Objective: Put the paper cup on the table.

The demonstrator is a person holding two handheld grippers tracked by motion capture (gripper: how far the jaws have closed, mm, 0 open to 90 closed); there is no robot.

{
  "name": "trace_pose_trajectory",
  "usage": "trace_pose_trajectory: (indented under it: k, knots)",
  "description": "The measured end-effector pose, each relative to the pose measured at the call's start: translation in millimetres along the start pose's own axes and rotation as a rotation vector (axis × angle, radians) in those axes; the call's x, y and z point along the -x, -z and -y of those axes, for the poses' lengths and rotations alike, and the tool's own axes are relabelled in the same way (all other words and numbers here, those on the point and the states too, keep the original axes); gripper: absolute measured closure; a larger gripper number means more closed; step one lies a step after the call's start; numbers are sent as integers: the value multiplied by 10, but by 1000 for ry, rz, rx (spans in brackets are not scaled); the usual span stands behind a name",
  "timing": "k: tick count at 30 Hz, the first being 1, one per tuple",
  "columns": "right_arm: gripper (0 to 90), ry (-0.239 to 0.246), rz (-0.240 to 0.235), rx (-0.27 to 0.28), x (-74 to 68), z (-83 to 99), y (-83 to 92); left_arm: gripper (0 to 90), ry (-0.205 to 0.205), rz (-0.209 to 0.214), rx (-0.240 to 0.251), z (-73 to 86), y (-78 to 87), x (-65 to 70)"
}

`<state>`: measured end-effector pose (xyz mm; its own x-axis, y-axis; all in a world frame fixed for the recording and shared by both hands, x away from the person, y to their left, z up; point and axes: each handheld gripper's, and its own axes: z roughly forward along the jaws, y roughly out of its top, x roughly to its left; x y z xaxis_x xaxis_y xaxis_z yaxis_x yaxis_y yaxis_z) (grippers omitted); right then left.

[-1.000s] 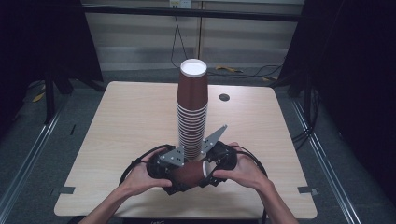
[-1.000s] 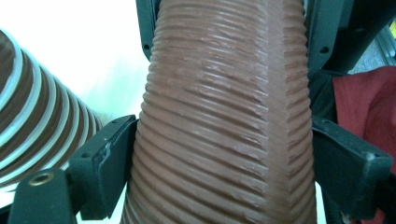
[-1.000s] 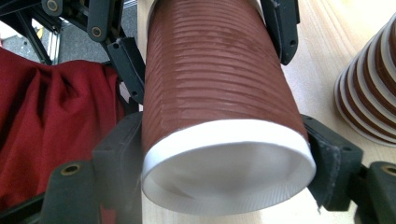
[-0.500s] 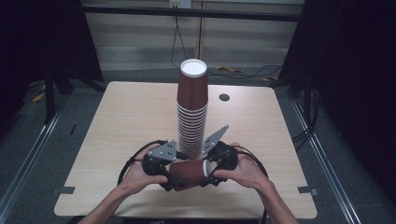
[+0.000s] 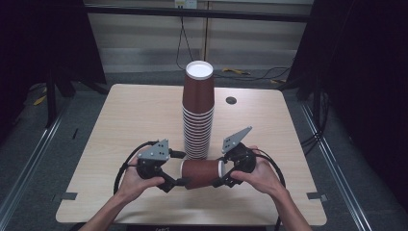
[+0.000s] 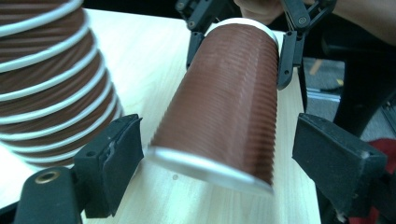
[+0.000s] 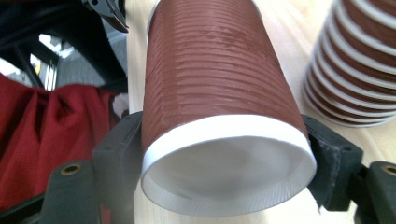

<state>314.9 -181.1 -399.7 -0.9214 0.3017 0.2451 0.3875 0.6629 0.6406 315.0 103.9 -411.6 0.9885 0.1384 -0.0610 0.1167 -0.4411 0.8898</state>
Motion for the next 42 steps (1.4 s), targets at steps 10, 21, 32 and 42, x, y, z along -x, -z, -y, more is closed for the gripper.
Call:
trace_pose_trajectory:
  k: [10,21,32,42]
  knots:
    - [241,-13,21,123,14,111,120,174,28,-22,71,65,102,-17]
    - [241,3,12,214,4,146,111,156,44,-29,125,107,132,-20]
    - [241,0,16,251,-12,130,112,155,54,6,149,115,91,-19]
    - [241,15,-8,320,-43,118,146,155,61,8,168,132,65,-7]
